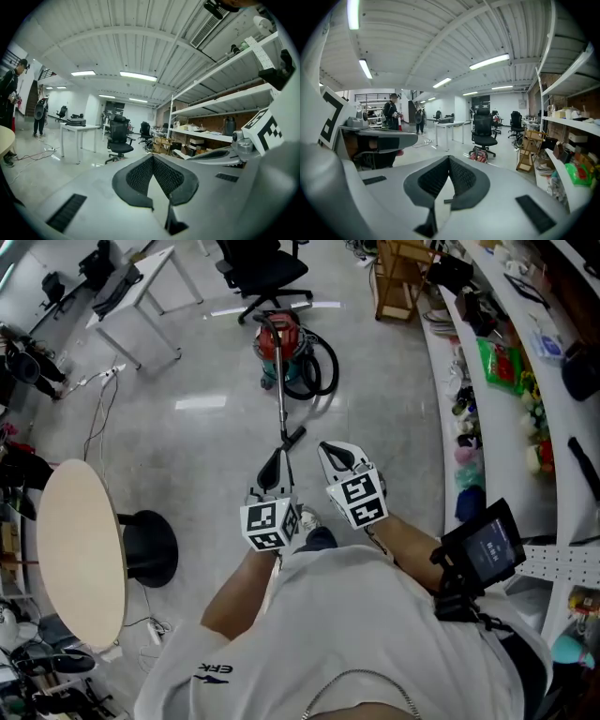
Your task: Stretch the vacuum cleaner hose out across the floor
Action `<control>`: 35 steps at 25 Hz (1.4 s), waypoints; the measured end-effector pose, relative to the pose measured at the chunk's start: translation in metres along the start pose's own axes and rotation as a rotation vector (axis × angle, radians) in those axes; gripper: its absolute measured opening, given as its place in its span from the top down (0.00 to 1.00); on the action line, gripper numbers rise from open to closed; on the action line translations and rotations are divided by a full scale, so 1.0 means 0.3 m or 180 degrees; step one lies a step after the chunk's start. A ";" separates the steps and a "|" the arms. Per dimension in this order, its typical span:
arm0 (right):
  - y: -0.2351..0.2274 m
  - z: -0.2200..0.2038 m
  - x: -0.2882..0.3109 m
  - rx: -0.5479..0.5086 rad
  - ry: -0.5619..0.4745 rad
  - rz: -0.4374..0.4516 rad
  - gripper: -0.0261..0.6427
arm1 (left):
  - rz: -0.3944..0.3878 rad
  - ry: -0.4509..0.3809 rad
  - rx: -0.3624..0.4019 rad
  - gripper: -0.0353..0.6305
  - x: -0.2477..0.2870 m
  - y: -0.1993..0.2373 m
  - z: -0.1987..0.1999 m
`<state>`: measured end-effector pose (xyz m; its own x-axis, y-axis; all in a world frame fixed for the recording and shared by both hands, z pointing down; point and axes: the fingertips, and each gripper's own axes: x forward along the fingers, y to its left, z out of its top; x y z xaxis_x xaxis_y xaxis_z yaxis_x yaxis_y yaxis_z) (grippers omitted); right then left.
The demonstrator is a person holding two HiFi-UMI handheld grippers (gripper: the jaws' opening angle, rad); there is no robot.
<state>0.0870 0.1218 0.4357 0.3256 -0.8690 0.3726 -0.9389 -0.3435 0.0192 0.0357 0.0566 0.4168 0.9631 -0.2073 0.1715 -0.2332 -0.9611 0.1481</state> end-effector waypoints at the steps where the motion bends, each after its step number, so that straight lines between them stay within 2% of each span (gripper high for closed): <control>1: -0.023 0.020 0.041 -0.0021 -0.0010 -0.0015 0.96 | 0.0000 -0.0015 -0.0008 0.94 0.039 0.028 0.015; 7: -0.113 0.132 0.261 -0.0023 -0.0003 -0.0089 0.96 | -0.0008 -0.0038 -0.0050 0.94 0.220 0.195 0.084; 11: -0.138 0.153 0.371 0.0013 0.0070 -0.0099 0.96 | 0.0021 -0.0001 -0.0092 0.94 0.290 0.289 0.093; 21: -0.262 0.197 0.584 -0.0026 0.0111 0.0022 0.96 | 0.0159 0.0067 -0.0123 0.94 0.457 0.394 0.092; 27: -0.425 0.246 0.742 -0.0030 0.0119 0.0160 0.96 | 0.0342 0.0112 -0.0116 0.94 0.660 0.440 0.121; 35: -0.725 0.299 0.979 -0.0011 0.0162 0.0363 0.96 | 0.0594 0.0168 -0.0142 0.94 1.023 0.469 0.157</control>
<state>0.3967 -0.0907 0.4578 0.2106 -0.8832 0.4191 -0.9699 -0.2422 -0.0230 0.3048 -0.1510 0.4444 0.8945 -0.3702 0.2507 -0.4140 -0.8975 0.1517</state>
